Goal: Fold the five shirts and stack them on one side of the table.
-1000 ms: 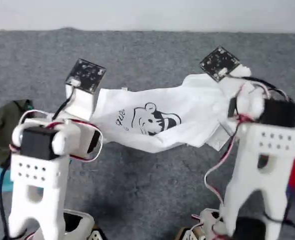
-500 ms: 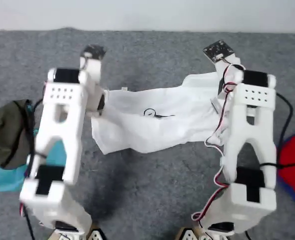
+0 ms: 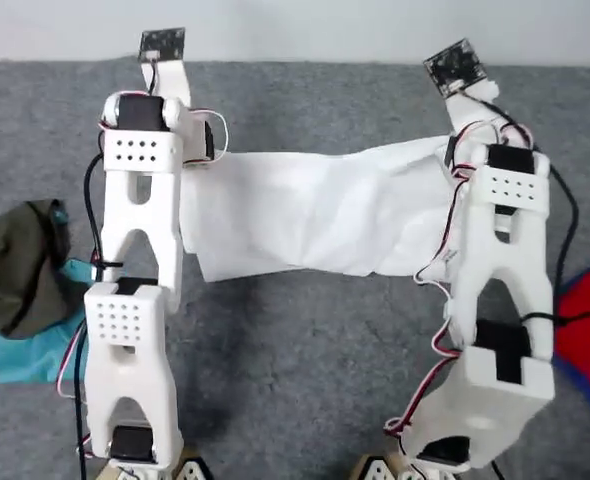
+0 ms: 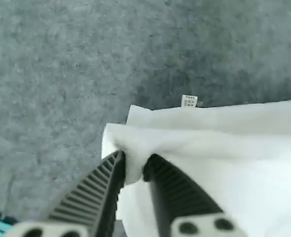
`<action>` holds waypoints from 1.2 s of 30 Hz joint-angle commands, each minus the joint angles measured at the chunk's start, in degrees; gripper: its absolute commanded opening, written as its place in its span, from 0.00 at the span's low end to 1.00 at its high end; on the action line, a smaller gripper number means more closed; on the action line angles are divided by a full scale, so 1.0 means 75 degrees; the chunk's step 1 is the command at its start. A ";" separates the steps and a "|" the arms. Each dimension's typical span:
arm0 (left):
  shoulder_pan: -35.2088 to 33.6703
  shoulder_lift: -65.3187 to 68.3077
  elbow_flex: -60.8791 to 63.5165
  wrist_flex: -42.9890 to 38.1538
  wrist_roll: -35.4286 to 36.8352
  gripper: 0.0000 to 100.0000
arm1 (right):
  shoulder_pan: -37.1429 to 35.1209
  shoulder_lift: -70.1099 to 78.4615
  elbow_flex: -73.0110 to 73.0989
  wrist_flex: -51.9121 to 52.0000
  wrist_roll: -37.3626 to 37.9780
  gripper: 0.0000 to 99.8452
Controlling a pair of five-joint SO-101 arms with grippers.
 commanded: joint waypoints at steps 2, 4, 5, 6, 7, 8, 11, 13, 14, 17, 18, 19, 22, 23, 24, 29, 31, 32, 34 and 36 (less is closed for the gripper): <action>-0.0082 0.0105 -0.0311 0.0246 0.0481 0.14 | 0.0229 0.0240 -0.0469 -0.0205 -0.0105 0.16; -0.0082 0.0105 -0.0311 0.0246 0.0481 0.14 | 0.0369 0.0322 -0.0469 -0.0170 -0.0105 0.16; -0.0082 0.0105 -0.0322 0.0246 0.0481 0.14 | 0.0428 0.0322 -0.0481 -0.0170 -0.0105 0.16; -0.0094 0.0105 -0.0322 0.0246 0.0481 0.14 | 0.0498 0.0322 -0.0481 -0.0170 -0.0082 0.16; -0.0094 0.0105 -0.0322 0.0246 0.0481 0.14 | 0.0568 0.0322 -0.0516 -0.0158 -0.0070 0.16; -0.0094 0.0094 -0.0334 0.0246 0.0481 0.14 | 0.0639 0.0322 -0.0610 -0.0088 -0.0094 0.16; -0.0164 -0.0211 -0.0275 0.0270 0.0481 0.14 | 0.0932 0.0322 -0.1114 0.0850 -0.0105 0.16; -0.0211 -0.0633 -0.0053 0.0270 0.0481 0.14 | 0.1049 0.0346 -0.1465 0.1987 -0.0105 0.16; -0.0211 -0.0903 0.0217 0.0270 0.0469 0.14 | 0.1049 0.0369 -0.1571 0.2608 -0.0070 0.16; -0.0094 -0.1899 0.1647 0.0270 0.0363 0.14 | 0.0826 0.0346 -0.1594 0.4319 -0.0059 0.16; 0.0000 -0.2286 0.2303 0.0270 0.0164 0.14 | 0.0697 0.0334 -0.1594 0.4812 -0.0047 0.16; 0.0082 -0.2673 0.2995 0.0270 -0.0105 0.14 | 0.0568 0.0322 -0.1594 0.5245 0.0059 0.16; 0.0270 -0.3810 0.5128 0.0258 -0.0879 0.14 | 0.0217 0.0393 -0.1536 0.6207 0.0363 0.16; 0.0281 -0.4173 0.5785 0.0258 -0.1114 0.14 | 0.0123 0.0393 -0.1407 0.6336 0.0375 0.16; 0.0270 -0.4501 0.6336 0.0246 -0.1301 0.14 | 0.0053 0.0369 -0.1278 0.6359 0.0387 0.16; -0.0164 -0.5849 0.8328 0.0246 -0.1653 0.14 | -0.0193 0.0416 -0.0774 0.5960 0.0363 0.16; -0.0422 -0.6259 0.8867 0.0246 -0.1664 0.14 | -0.0381 0.0416 -0.0563 0.5667 0.0363 0.16; -0.0563 -0.6435 0.9078 0.0246 -0.1676 0.14 | -0.0451 0.0428 -0.0445 0.5503 0.0363 0.16; -0.0809 -0.6740 0.9383 0.0246 -0.1899 0.14 | -0.0545 0.0428 -0.0141 0.5093 0.0363 0.16; -0.1008 -0.6986 0.9664 0.0246 -0.2180 0.14 | -0.0557 0.0428 0.0152 0.4648 0.0293 0.16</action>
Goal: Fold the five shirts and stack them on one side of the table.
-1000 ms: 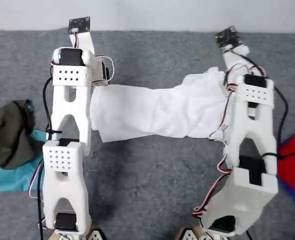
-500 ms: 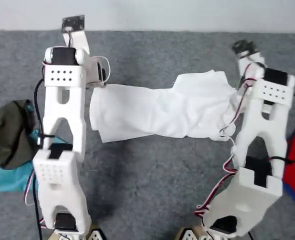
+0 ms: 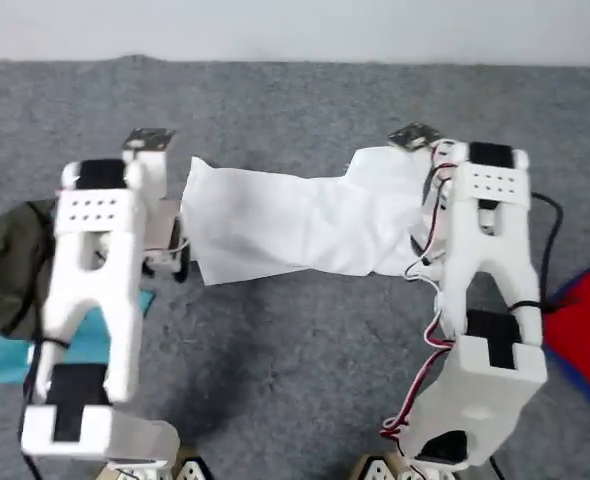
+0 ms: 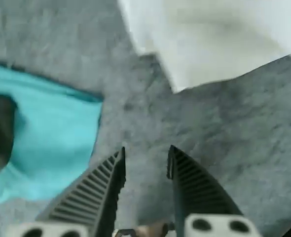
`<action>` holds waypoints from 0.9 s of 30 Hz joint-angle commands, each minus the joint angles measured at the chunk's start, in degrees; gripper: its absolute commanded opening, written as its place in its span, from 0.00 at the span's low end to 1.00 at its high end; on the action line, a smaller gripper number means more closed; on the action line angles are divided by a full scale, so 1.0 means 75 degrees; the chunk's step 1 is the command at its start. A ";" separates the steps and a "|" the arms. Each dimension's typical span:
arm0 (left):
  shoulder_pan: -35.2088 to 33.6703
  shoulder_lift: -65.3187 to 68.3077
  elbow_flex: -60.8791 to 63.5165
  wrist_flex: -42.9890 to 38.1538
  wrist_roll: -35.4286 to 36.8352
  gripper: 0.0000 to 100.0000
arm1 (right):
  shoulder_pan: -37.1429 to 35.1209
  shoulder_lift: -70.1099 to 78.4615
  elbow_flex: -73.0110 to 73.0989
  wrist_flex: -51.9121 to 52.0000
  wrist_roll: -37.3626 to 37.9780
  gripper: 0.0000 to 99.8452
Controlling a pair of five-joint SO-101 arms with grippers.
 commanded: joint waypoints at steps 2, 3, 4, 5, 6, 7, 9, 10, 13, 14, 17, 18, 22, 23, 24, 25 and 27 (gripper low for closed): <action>-0.0539 -0.1032 0.0697 0.0223 -0.0656 0.14 | 0.0041 -0.0029 0.0539 -0.1119 -0.0188 0.17; -0.0610 -0.1149 0.0791 0.0223 -0.0703 0.14 | 0.0135 -0.0029 0.0680 -0.1295 -0.0258 0.18; -0.0668 -0.1254 0.0862 0.0223 -0.0738 0.14 | 0.0229 -0.0029 0.0797 -0.1448 -0.0305 0.21; -0.0715 -0.1360 0.0908 0.0223 -0.0774 0.14 | 0.0322 -0.0029 0.0879 -0.1565 -0.0305 0.24; -0.0727 -0.1442 0.0967 0.0223 -0.0785 0.14 | 0.0416 -0.0029 0.0938 -0.1635 -0.0270 0.28; -0.0727 -0.1524 0.1014 0.0223 -0.0774 0.14 | 0.0498 -0.0029 0.0949 -0.1647 -0.0188 0.31; -0.0703 -0.1653 0.1119 0.0223 -0.0774 0.14 | 0.0557 -0.0029 0.0938 -0.1659 0.0023 0.36; -0.0680 -0.1688 0.1166 0.0223 -0.0762 0.14 | 0.0533 -0.0029 0.0938 -0.1659 0.0094 0.37; -0.0680 -0.1700 0.1295 0.0223 -0.0750 0.14 | 0.0440 -0.0029 0.0938 -0.1870 0.0094 0.34; -0.0692 -0.1711 0.1342 0.0223 -0.0750 0.14 | 0.0393 -0.0029 0.0949 -0.1952 0.0094 0.33; -0.0715 -0.1723 0.1483 0.0223 -0.0750 0.14 | 0.0311 -0.0029 0.0961 -0.2233 0.0094 0.26; -0.0715 -0.1735 0.1530 0.0223 -0.0750 0.14 | 0.0264 -0.0029 0.0961 -0.2303 0.0094 0.24; -0.0727 -0.1735 0.1764 0.0223 -0.0750 0.14 | -0.0006 -0.0029 0.0973 -0.2456 0.0082 0.18; -0.0727 -0.1735 0.1823 0.0223 -0.0750 0.14 | -0.0064 -0.0029 0.0973 -0.2467 0.0082 0.17; -0.0727 -0.1735 0.1858 0.0223 -0.0762 0.14 | -0.0100 -0.0029 0.0973 -0.2467 0.0082 0.17; -0.0727 -0.1735 0.1881 0.0223 -0.0762 0.14 | -0.0111 -0.0029 0.0973 -0.2467 0.0082 0.18; -0.0727 -0.1735 0.1881 0.0223 -0.0762 0.14 | -0.0100 0.0018 0.0973 -0.2467 0.0082 0.18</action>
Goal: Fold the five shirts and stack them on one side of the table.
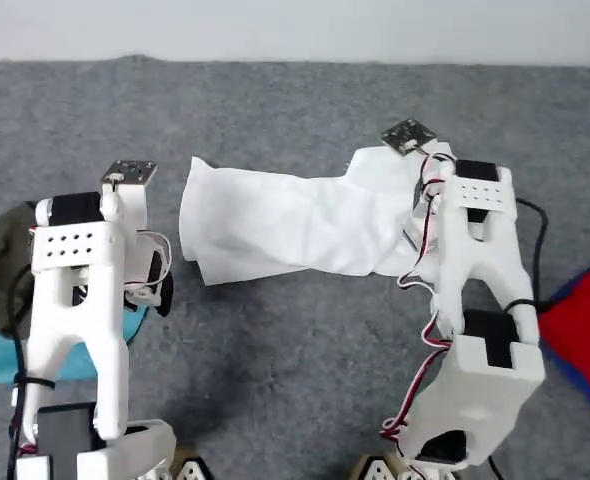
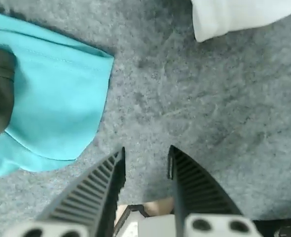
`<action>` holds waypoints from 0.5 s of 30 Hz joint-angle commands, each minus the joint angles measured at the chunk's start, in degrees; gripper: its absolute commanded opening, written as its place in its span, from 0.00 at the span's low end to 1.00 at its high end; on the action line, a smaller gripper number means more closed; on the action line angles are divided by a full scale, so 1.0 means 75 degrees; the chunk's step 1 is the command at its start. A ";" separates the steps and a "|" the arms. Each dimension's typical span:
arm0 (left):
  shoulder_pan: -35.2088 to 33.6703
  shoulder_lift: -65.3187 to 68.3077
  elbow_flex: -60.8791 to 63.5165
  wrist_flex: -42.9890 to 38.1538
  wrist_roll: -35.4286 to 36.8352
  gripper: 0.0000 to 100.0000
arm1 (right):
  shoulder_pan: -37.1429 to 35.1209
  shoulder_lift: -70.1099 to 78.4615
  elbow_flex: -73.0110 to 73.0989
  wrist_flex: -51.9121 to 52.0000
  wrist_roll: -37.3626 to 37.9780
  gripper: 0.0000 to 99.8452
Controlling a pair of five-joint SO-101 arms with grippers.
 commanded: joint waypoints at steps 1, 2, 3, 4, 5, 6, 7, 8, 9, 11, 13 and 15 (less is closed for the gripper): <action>-0.0059 -0.0293 -0.0006 0.0223 -0.0082 0.14 | -0.0006 0.0123 -0.0023 -0.0135 0.0059 0.18; -0.0059 -0.0293 -0.0006 0.0223 -0.0082 0.14 | 0.0018 0.0252 -0.0047 -0.0147 0.0082 0.18; -0.0059 -0.0293 -0.0006 0.0223 -0.0082 0.14 | 0.0076 0.0404 -0.0047 -0.0170 0.0094 0.18; -0.0059 -0.0293 -0.0006 0.0223 -0.0082 0.14 | 0.0158 0.0592 -0.0047 -0.0240 0.0082 0.19; -0.0059 -0.0293 -0.0006 0.0223 -0.0082 0.14 | 0.0252 0.0779 -0.0035 -0.0287 0.0082 0.20; -0.0059 -0.0293 -0.0006 0.0223 -0.0082 0.14 | 0.0358 0.0967 -0.0035 -0.0311 0.0082 0.21; -0.0059 -0.0293 -0.0006 0.0223 -0.0082 0.14 | 0.0451 0.1155 -0.0047 -0.0311 0.0082 0.22; -0.0059 -0.0293 0.0029 0.0223 -0.0082 0.14 | 0.0522 0.1272 -0.0059 -0.0299 0.0082 0.23; -0.0059 -0.0293 0.0076 0.0223 -0.0082 0.14 | 0.0545 0.1354 -0.0152 -0.0229 0.0082 0.23; -0.0059 -0.0293 0.0229 0.0223 -0.0094 0.14 | 0.0486 0.1436 -0.0434 0.0018 0.0117 0.21; -0.0059 -0.0293 0.0369 0.0223 -0.0094 0.14 | 0.0486 0.1459 -0.0610 0.0100 0.0117 0.16; -0.0059 -0.0293 0.0416 0.0211 -0.0094 0.14 | 0.0510 0.1412 -0.0750 0.0111 0.0082 0.07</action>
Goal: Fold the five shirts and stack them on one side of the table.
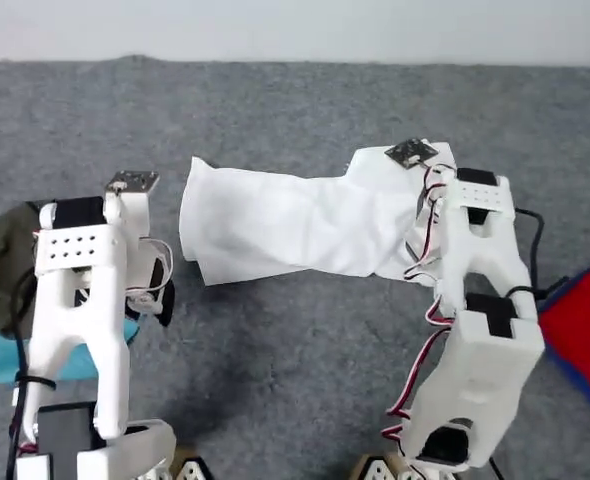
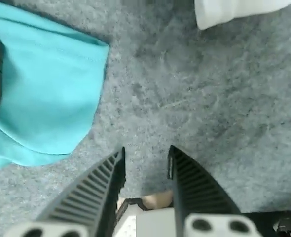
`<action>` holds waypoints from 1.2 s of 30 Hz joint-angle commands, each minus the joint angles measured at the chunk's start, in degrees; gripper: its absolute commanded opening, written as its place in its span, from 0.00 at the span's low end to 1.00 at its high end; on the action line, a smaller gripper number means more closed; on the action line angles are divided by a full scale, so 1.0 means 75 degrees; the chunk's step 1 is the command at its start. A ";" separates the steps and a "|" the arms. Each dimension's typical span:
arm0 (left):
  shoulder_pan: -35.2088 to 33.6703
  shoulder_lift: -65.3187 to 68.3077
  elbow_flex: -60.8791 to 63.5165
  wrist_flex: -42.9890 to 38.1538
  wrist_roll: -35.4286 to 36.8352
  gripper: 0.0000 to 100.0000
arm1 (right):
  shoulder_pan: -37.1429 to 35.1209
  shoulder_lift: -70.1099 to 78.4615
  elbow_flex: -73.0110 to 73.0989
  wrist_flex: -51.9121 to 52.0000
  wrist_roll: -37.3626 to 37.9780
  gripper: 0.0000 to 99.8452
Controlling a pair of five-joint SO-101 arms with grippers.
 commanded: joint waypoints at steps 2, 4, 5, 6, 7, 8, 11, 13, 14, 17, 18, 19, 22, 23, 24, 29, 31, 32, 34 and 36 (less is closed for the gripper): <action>-0.0059 -0.0293 0.0029 0.0211 -0.0094 0.14 | 0.0193 -0.0041 -0.0469 0.0158 0.0047 0.00; -0.0059 -0.0281 0.0029 0.0211 -0.0094 0.14 | 0.0193 -0.0041 -0.0633 0.0170 0.0059 0.03; -0.0059 -0.0281 0.0029 0.0211 -0.0094 0.14 | 0.0193 -0.0041 -0.0680 0.0170 0.0082 0.02; -0.0059 -0.0281 0.0029 0.0211 -0.0094 0.14 | 0.0193 -0.0041 -0.0703 0.0158 0.0082 0.01; -0.0059 -0.0281 0.0029 0.0211 -0.0094 0.14 | 0.0193 -0.0041 -0.0738 0.0170 0.0082 0.01; -0.0059 -0.0281 0.0029 0.0211 -0.0094 0.14 | 0.0205 -0.0041 -0.0750 0.0170 0.0094 0.01; -0.0059 -0.0281 0.0029 0.0211 -0.0105 0.14 | 0.0463 -0.0041 -0.0762 0.0182 0.0094 0.01; -0.0059 -0.0281 0.0029 0.0211 -0.0105 0.14 | 0.0803 -0.0041 -0.0762 0.0158 0.0094 0.01; -0.0059 -0.0281 0.0029 0.0211 -0.0105 0.14 | 0.0979 -0.0041 -0.0762 0.0135 0.0094 0.01; -0.0047 -0.0258 0.0029 0.0211 -0.0105 0.14 | 0.1623 -0.0018 -0.0891 0.0111 0.0105 0.01; -0.0047 -0.0246 0.0029 0.0211 -0.0105 0.14 | 0.1858 0.0006 -0.0973 0.0111 0.0105 0.01; -0.0035 -0.0246 0.0029 0.0211 -0.0105 0.14 | 0.2081 0.0006 -0.1067 0.0111 0.0105 0.01; -0.0023 -0.0246 0.0029 0.0211 -0.0105 0.14 | 0.2678 0.0029 -0.1395 0.0111 0.0105 0.01; -0.0023 -0.0234 0.0029 0.0211 -0.0105 0.14 | 0.2831 0.0029 -0.1489 0.0111 0.0105 0.01; -0.0023 -0.0234 0.0029 0.0199 -0.0105 0.14 | 0.2960 0.0029 -0.1594 0.0111 0.0105 0.01; 0.0105 -0.0223 0.0029 0.0012 -0.0105 0.14 | 0.2632 0.0029 -0.1688 0.0510 0.0094 0.01; 0.0293 -0.0223 0.0029 -0.0129 -0.0105 0.14 | 0.2198 0.0018 -0.1688 0.1037 0.0094 0.03; 0.0422 -0.0223 0.0029 -0.0141 -0.0105 0.14 | 0.1975 -0.0029 -0.1700 0.1295 0.0094 0.05; 0.0738 -0.0223 0.0018 -0.0141 -0.0070 0.14 | 0.1612 -0.0041 -0.1758 0.1717 0.0094 0.12; 0.1043 -0.0223 -0.0006 -0.0176 -0.0059 0.14 | 0.1366 -0.0041 -0.1969 0.2057 0.0094 0.20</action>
